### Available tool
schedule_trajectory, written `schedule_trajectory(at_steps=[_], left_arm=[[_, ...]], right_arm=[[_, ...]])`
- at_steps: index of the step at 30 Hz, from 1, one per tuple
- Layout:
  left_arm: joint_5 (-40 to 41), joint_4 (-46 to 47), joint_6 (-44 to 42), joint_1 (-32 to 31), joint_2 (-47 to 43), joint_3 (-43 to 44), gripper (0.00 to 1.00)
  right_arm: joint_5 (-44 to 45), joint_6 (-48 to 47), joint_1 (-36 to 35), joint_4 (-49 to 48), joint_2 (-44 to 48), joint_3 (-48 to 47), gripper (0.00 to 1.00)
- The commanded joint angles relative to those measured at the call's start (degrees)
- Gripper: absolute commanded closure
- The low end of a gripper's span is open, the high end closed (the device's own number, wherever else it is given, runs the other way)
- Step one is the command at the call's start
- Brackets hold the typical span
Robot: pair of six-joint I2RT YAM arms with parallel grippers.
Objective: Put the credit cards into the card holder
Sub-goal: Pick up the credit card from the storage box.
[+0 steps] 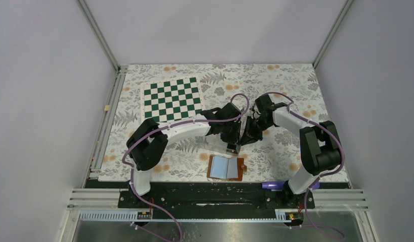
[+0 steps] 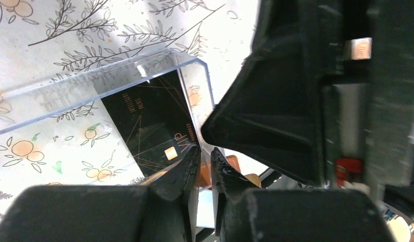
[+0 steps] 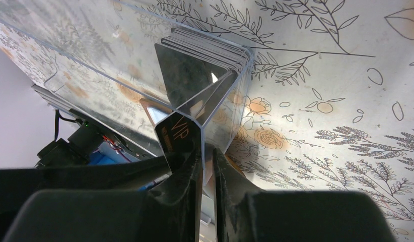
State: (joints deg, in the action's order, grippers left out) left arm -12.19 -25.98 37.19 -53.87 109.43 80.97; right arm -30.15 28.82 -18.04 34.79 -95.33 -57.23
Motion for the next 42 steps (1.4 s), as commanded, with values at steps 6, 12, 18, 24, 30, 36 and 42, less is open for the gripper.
schedule_trajectory(at_steps=[6,12,18,24,30,36,42], left_arm=[[2.55,-3.46,-0.44,0.22,2.65,2.26,0.99],[4.64,0.14,-0.50,1.25,-3.51,-0.72,1.00],[1.91,10.50,1.98,4.58,-17.21,-9.76,1.00],[-8.89,20.12,8.82,9.11,-27.62,-20.86,1.00],[-19.67,37.25,19.08,10.53,-32.83,-30.20,1.00],[-21.25,50.12,26.87,10.47,-35.53,-36.67,1.00],[-20.82,51.81,27.84,10.45,-36.34,-37.64,1.00]], right_arm=[[2.47,-1.95,-0.60,1.21,-0.79,1.03,0.83],[3.55,-2.30,-0.59,2.06,2.95,0.63,0.79],[4.60,-4.22,-0.03,4.65,12.70,-1.87,0.52],[-4.59,-3.97,0.66,1.32,22.42,-1.78,0.37],[-20.09,2.11,0.72,-9.12,25.53,0.97,0.36],[-25.57,7.08,0.73,-16.45,25.23,4.06,0.44],[-26.93,9.79,0.67,-20.46,25.01,6.06,0.51]])
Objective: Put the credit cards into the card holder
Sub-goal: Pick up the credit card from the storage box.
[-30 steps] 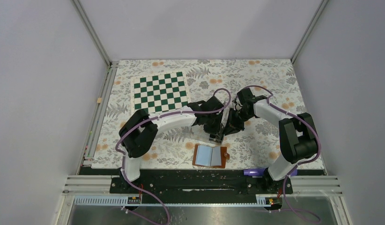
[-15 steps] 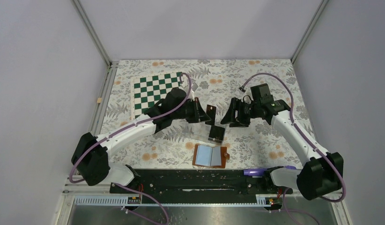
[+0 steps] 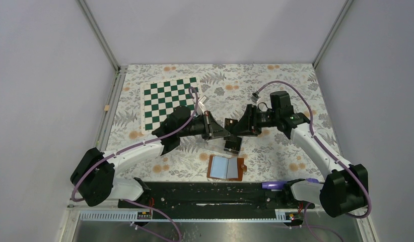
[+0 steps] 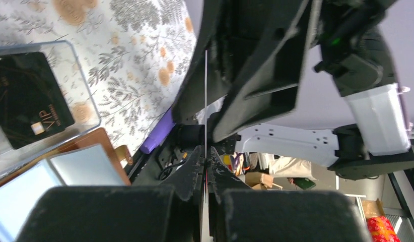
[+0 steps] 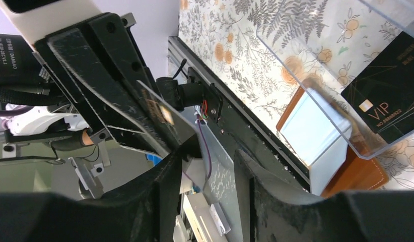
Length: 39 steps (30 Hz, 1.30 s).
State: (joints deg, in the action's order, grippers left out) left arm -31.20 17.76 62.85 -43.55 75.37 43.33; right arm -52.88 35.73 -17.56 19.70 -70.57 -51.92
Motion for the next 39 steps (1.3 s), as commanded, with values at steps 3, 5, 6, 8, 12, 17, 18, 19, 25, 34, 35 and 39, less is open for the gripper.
schedule_trajectory(at_steps=[3,5,6,8,12,17,18,19,25,34,35,39], left_arm=[[-2.55,8.68,2.46,0.15,-1.68,0.32,1.00],[-3.33,9.89,3.27,0.15,-0.91,0.33,1.00],[-3.48,10.52,3.59,0.13,-0.74,0.16,1.00],[-3.51,11.09,4.01,0.14,-0.59,-0.16,1.00],[-3.64,11.24,4.12,0.21,-0.79,-0.74,1.00],[-3.12,10.45,3.57,0.21,-1.66,-1.61,1.00],[-2.95,10.15,3.47,0.17,-1.83,-1.82,1.00],[-2.90,10.08,3.43,0.18,-1.99,-1.95,1.00],[-3.57,11.08,3.72,0.17,-1.17,-2.42,1.00],[-3.95,10.64,2.93,0.26,-0.26,-2.63,0.99],[-3.83,10.11,2.48,0.27,-0.33,-2.56,0.94],[-1.89,2.48,-1.76,0.27,-1.02,-2.33,0.65]], right_arm=[[-6.84,7.49,0.25,-12.15,0.27,2.78,0.57],[-8.05,11.48,0.25,-18.02,0.55,4.58,0.61],[-8.58,13.43,0.20,-21.39,0.64,5.31,0.63],[-9.43,16.99,0.20,-26.96,0.80,6.83,0.67],[-9.75,20.38,0.33,-32.00,0.70,7.83,0.71],[-10.81,24.98,1.27,-39.13,0.51,9.51,0.73],[-11.18,26.66,1.56,-41.02,0.48,9.89,0.73],[-11.68,27.62,1.74,-42.40,0.35,10.08,0.73],[-14.43,29.79,1.99,-46.11,-0.05,10.68,0.68],[-17.90,30.50,2.50,-47.46,-0.27,10.35,1.00],[-17.88,30.10,2.72,-46.74,-0.14,10.43,1.00],[-16.20,23.96,3.55,-38.81,0.77,9.60,1.00]])
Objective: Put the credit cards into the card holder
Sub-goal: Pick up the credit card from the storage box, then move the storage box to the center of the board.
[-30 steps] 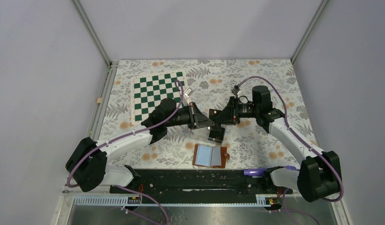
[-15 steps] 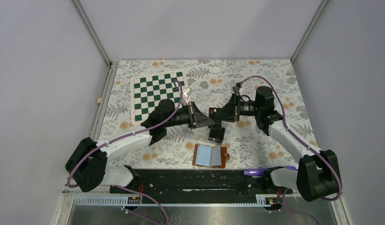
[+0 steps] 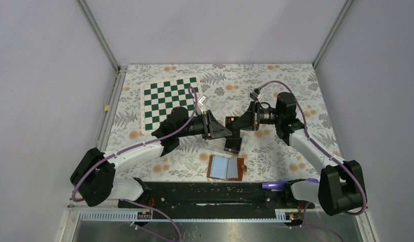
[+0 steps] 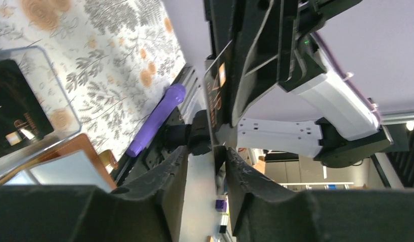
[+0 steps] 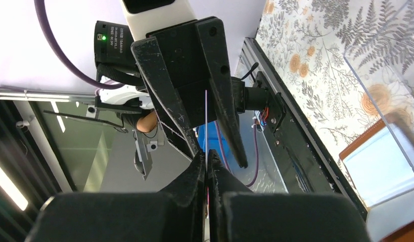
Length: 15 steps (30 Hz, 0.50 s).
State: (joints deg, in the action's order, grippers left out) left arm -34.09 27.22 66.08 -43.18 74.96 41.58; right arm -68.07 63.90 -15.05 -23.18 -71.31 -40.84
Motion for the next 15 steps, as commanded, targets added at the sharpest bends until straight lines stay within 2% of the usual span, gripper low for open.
schedule_trajectory(at_steps=[1,4,6,10,15], left_arm=[[1.78,-9.84,-6.74,-0.12,-0.80,-0.54,0.62],[4.72,-20.86,-12.50,-0.21,-1.34,-0.69,0.60],[6.66,-26.28,-15.86,-0.22,-1.53,-1.81,0.60],[11.24,-34.94,-19.81,-0.23,-1.87,-4.33,0.61],[13.51,-37.33,-21.07,-0.18,-0.52,-7.69,0.65]], right_arm=[[0.10,-7.59,1.33,8.61,1.97,-2.16,1.00],[6.20,-19.87,2.03,26.45,3.35,-5.32,1.00],[12.34,-24.53,2.21,35.44,4.16,-6.27,1.00],[19.91,-26.50,2.10,38.67,6.69,-2.93,1.00],[24.54,-24.85,0.31,36.53,10.25,3.80,1.00]])
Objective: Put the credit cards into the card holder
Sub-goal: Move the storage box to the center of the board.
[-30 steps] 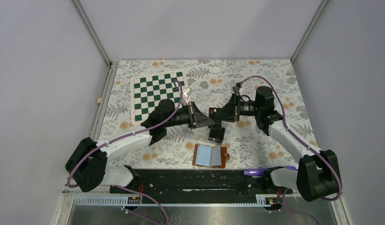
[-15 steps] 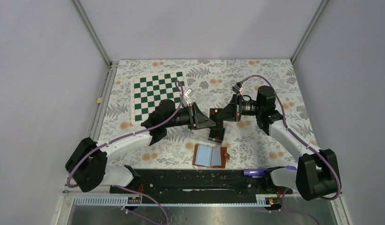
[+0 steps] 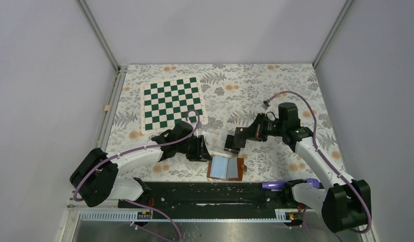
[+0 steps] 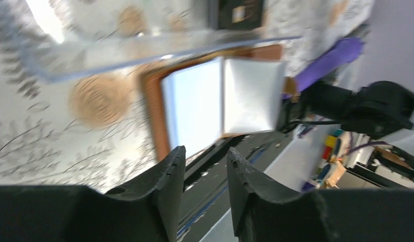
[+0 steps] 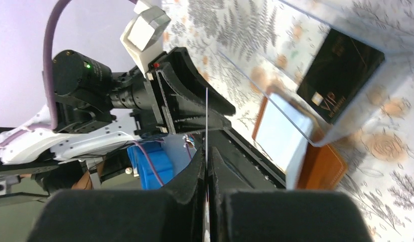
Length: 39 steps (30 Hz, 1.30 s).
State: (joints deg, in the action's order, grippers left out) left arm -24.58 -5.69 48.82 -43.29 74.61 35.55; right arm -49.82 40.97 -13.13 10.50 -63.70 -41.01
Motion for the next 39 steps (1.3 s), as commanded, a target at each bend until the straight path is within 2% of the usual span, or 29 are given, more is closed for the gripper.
schedule_trajectory(at_steps=[1,7,19,32,39], left_arm=[[3.89,-4.14,-4.00,-0.12,0.59,-1.82,0.66],[3.88,-1.03,-5.08,-2.57,7.18,2.28,0.69],[13.10,-2.15,-3.52,-7.75,20.51,16.31,0.70],[19.08,0.76,0.34,-8.85,30.86,27.15,0.68],[17.22,2.43,0.72,-7.54,35.77,33.39,0.65]], right_arm=[[7.02,-1.80,-2.47,2.78,2.91,4.88,1.00],[10.46,2.60,-4.67,-2.14,5.10,10.68,1.00],[13.26,2.16,-4.63,0.26,6.55,8.25,1.00],[13.92,-0.63,-4.64,1.97,6.37,9.53,1.00],[14.14,-0.92,-5.82,0.88,5.14,10.67,1.00]])
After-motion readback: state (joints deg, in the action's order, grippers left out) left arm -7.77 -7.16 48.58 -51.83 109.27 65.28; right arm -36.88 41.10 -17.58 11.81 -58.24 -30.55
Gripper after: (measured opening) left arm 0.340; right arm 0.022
